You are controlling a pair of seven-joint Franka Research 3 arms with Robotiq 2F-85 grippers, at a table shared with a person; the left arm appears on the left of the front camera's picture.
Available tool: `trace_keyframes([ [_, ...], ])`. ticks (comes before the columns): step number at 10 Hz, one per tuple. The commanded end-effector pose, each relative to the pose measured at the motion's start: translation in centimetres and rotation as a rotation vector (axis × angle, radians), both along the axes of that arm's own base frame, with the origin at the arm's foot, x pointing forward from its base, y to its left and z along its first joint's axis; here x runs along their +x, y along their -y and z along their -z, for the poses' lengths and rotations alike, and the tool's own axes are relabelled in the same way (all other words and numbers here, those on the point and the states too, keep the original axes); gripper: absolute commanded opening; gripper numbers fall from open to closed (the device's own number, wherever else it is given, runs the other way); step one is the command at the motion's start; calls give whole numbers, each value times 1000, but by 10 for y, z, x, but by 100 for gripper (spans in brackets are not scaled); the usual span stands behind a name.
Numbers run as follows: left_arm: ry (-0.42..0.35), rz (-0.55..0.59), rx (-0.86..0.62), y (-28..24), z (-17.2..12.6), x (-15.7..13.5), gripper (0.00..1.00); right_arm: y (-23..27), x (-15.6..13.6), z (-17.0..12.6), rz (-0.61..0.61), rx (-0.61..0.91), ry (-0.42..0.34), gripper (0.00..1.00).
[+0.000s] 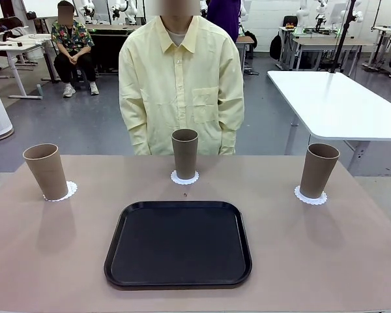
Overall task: Place coasters on the table and set cups on them.
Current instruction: Take one Reusable plastic cup from the Flat Tray and place it on a coaster set by the human.
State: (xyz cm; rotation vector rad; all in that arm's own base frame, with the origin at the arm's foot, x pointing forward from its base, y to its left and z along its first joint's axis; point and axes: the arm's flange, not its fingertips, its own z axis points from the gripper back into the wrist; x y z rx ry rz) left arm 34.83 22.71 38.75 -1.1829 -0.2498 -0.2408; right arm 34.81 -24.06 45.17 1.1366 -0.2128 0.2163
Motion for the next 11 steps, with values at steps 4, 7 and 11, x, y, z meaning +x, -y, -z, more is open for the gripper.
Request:
trace_keyframes([
  [4,2,2,3,1,-2,-1,100,1,2,3,-21,20,-21,100],
  [7,2,2,3,1,-2,-1,100,1,2,3,-21,20,-21,100],
  [11,2,2,3,1,-2,-1,100,1,2,3,-21,20,-21,100],
])
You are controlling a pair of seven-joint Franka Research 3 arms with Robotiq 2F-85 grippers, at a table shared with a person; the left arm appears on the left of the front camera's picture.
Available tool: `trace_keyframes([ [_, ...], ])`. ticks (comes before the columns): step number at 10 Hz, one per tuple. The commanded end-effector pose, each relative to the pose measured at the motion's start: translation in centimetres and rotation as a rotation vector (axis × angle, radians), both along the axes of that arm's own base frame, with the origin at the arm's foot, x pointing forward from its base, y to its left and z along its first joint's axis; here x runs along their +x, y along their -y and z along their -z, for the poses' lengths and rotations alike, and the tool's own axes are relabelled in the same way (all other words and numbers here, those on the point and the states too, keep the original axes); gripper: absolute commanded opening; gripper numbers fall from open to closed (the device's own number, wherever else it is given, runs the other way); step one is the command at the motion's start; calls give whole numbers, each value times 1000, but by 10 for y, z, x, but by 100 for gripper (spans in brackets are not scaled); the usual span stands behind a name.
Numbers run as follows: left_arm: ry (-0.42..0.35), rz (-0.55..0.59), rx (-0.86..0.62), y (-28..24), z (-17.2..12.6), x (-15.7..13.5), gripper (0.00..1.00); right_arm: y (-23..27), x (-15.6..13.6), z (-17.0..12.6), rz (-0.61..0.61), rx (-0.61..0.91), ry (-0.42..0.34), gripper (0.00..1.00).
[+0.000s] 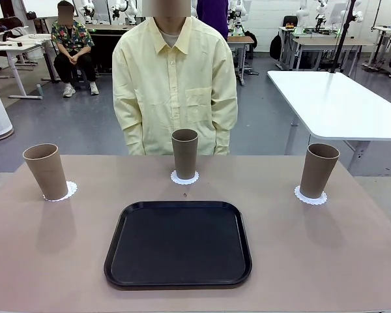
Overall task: Place coasters on the table and set cups on them.
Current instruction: Take one Reusable plastic cup from the Flat Tray and place it on a coaster set by the human.
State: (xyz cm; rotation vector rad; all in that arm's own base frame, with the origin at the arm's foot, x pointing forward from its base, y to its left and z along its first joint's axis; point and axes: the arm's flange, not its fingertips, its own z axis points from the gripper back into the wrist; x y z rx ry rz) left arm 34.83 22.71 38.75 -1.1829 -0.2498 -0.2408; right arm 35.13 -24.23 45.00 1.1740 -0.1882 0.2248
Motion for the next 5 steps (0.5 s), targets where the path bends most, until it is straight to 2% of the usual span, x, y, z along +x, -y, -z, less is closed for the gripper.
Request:
trace_keyframes([
  [1,2,2,3,1,-2,-1,100,0,-1,2,3,-13,-4,100],
  [5,2,2,3,1,-2,-1,100,0,-1,2,3,-13,-4,100],
])
